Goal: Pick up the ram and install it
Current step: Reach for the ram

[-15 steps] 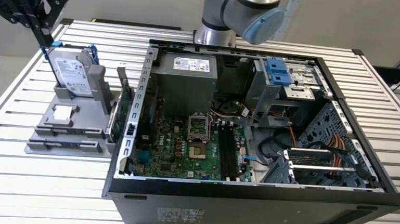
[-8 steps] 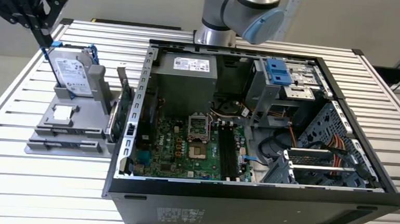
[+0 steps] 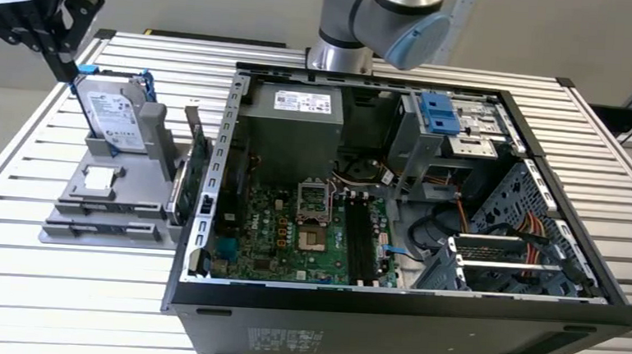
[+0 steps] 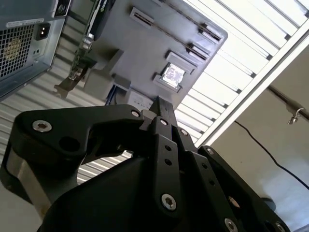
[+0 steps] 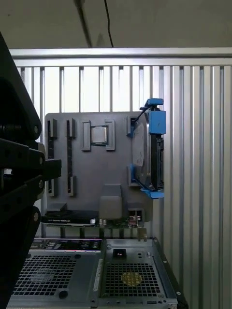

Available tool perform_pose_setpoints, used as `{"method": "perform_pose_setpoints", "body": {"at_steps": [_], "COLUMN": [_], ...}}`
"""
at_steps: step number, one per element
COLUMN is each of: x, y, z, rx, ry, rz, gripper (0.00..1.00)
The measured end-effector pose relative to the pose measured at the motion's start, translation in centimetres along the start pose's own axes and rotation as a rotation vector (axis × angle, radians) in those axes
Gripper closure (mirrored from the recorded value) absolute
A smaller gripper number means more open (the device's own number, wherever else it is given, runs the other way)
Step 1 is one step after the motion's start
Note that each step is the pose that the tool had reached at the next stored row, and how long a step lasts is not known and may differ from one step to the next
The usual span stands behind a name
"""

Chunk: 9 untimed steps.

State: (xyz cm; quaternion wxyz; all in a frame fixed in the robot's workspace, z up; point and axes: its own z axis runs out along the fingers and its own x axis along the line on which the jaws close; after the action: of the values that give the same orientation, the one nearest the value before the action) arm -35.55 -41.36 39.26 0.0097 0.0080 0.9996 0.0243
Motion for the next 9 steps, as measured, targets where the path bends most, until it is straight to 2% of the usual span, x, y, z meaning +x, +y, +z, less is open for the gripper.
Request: {"method": "perform_pose_setpoints", "body": {"at_steps": [9], "x": [0.03], "y": [-1.31], "z": [-0.06], "rx": [0.0], "ry": [0.0], "rz": [0.0], "gripper": [1.0]}}
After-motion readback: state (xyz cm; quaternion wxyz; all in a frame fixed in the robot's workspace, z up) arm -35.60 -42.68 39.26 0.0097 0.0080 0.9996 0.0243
